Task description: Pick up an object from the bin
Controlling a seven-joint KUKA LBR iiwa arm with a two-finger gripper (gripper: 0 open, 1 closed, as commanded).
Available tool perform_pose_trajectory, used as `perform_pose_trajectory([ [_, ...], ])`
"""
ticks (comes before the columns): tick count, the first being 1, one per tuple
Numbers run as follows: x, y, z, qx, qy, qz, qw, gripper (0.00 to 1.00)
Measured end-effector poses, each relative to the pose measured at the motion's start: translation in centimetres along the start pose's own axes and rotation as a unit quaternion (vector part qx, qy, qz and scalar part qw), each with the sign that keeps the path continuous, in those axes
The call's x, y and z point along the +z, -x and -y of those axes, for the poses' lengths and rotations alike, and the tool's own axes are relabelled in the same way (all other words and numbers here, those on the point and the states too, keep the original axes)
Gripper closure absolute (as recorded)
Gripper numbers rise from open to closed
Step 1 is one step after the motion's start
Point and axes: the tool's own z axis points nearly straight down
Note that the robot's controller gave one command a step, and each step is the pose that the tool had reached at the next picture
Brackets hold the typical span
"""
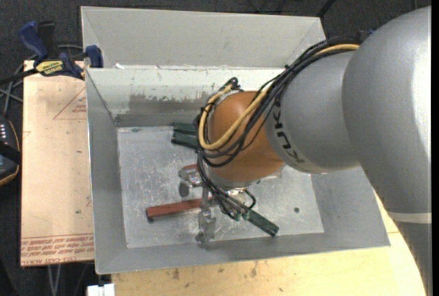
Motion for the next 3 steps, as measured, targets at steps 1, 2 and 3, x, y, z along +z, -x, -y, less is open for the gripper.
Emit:
perform_pose_trajectory([
  [1,1.8,0.0,0.6,0.065,0.0,-0.0007,0.9979,0.0],
  [2,2.8,0.7,2.0,0.022,0.0,0.0003,0.9998,1.0],
  [3,2.8,0.7,2.0,0.022,0.0,0.0003,0.9997,1.0],
])
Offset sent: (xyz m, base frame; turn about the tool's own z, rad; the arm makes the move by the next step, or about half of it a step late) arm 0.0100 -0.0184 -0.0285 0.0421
